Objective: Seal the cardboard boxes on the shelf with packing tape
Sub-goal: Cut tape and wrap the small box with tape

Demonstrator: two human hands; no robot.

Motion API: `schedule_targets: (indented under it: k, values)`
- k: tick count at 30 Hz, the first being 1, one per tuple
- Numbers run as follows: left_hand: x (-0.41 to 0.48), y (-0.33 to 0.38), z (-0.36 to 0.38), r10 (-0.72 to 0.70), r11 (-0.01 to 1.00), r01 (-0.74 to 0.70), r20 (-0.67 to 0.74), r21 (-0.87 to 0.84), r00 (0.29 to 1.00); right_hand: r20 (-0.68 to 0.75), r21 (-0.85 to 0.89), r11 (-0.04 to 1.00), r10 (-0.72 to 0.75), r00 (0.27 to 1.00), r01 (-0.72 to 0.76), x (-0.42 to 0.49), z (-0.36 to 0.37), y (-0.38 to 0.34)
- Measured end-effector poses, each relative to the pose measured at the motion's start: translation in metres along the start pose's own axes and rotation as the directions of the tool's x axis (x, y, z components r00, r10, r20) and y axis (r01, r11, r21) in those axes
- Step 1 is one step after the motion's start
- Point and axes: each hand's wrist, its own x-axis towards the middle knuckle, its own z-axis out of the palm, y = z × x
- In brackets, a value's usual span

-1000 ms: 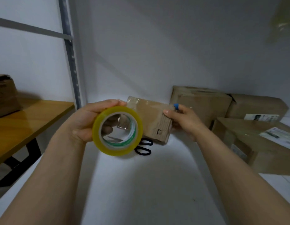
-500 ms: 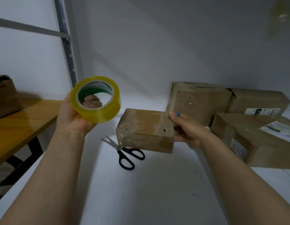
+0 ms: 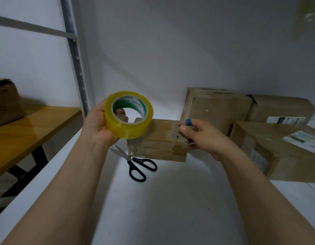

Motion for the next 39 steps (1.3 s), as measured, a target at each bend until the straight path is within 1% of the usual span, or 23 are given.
schedule_targets:
  k: [3,4,5,6,7,9,10,11,12,14,15,17,18,19,20,21,22,23,27,29,30,35,39]
  values:
    - [-0.009,-0.006,0.011,-0.028,0.999,0.028,0.000,0.033,1.000,0.024,0.060,0.998,-0.015,1.000,0.013,-0.001,0.004,0.001]
    - [-0.013,-0.009,0.017,-0.030,0.999,0.030,-0.003,0.038,1.000,0.004,0.034,0.999,-0.032,0.999,0.032,0.000,0.003,0.001]
    - [-0.017,-0.014,0.024,-0.029,0.999,0.029,-0.001,0.031,1.000,-0.044,-0.036,0.997,-0.068,0.997,0.066,-0.001,0.000,-0.001]
    - [-0.020,-0.020,0.031,-0.031,0.999,0.031,0.003,0.036,1.000,-0.102,-0.105,0.989,-0.115,0.988,0.104,-0.003,-0.003,-0.004]
    - [-0.021,-0.026,0.040,-0.041,0.997,0.040,0.019,0.064,0.999,-0.149,-0.126,0.979,-0.178,0.973,0.160,-0.006,-0.006,-0.011]
    - [-0.023,-0.041,0.060,-0.095,0.981,0.085,0.051,0.174,0.994,-0.140,-0.037,0.953,-0.302,0.943,0.300,-0.016,-0.008,-0.025]
    - [-0.022,-0.047,0.071,-0.118,0.970,0.104,0.049,0.221,0.992,-0.111,-0.041,0.932,-0.362,0.925,0.360,-0.022,-0.007,-0.029]
    - [-0.020,-0.051,0.082,-0.126,0.961,0.111,0.045,0.254,0.991,-0.081,-0.113,0.913,-0.401,0.913,0.391,-0.026,-0.006,-0.031]
    - [-0.018,-0.056,0.092,-0.135,0.954,0.119,0.039,0.274,0.990,-0.080,-0.256,0.885,-0.420,0.904,0.389,-0.028,-0.005,-0.030]
    - [-0.014,-0.063,0.112,-0.123,0.943,0.107,0.029,0.315,0.992,-0.127,-0.552,0.769,-0.460,0.879,0.322,-0.032,-0.005,-0.027]
    - [-0.011,-0.067,0.118,-0.110,0.931,0.098,0.014,0.353,0.994,-0.129,-0.612,0.725,-0.486,0.864,0.316,-0.036,-0.006,-0.027]
    - [-0.005,-0.073,0.125,-0.113,0.911,0.101,0.008,0.400,0.994,-0.114,-0.624,0.704,-0.511,0.852,0.339,-0.044,-0.004,-0.030]
    - [-0.002,-0.076,0.125,-0.120,0.905,0.101,0.021,0.414,0.992,-0.114,-0.608,0.718,-0.502,0.857,0.339,-0.049,-0.003,-0.031]
    - [0.003,-0.076,0.123,-0.121,0.889,0.093,0.034,0.448,0.992,-0.123,-0.560,0.757,-0.479,0.869,0.338,-0.055,-0.001,-0.032]
    - [0.008,-0.076,0.121,-0.087,0.861,0.061,0.028,0.504,0.996,-0.128,-0.427,0.840,-0.424,0.897,0.336,-0.063,0.002,-0.034]
    - [0.013,-0.074,0.118,-0.029,0.800,0.018,0.009,0.600,1.000,-0.104,-0.209,0.922,-0.352,0.930,0.326,-0.072,0.004,-0.037]
    - [0.018,-0.071,0.114,0.018,0.715,-0.012,-0.002,0.699,1.000,-0.080,-0.013,0.964,-0.267,0.960,0.267,-0.081,0.006,-0.040]
    - [0.021,-0.069,0.111,0.051,0.635,-0.042,0.013,0.772,0.999,-0.052,0.100,0.977,-0.182,0.982,0.186,-0.089,0.009,-0.043]
    - [0.032,-0.064,0.099,0.056,0.408,-0.099,0.083,0.908,0.995,0.012,0.252,0.967,0.031,0.999,-0.033,-0.111,0.024,-0.032]
    - [0.038,-0.066,0.096,0.028,0.275,-0.087,0.082,0.958,0.996,0.023,0.307,0.947,0.090,0.996,-0.093,-0.115,0.030,-0.023]
    - [0.043,-0.067,0.094,0.024,0.231,-0.066,0.062,0.971,0.998,0.036,0.328,0.938,0.110,0.993,-0.116,-0.117,0.034,-0.021]
    - [0.069,-0.071,0.080,0.041,0.229,-0.010,0.000,0.973,0.999,0.039,0.375,0.904,0.204,0.978,-0.204,-0.115,0.042,-0.011]
    - [0.087,-0.075,0.075,0.060,0.218,-0.028,0.015,0.976,0.998,0.013,0.381,0.903,0.210,0.978,-0.199,-0.102,0.042,-0.013]
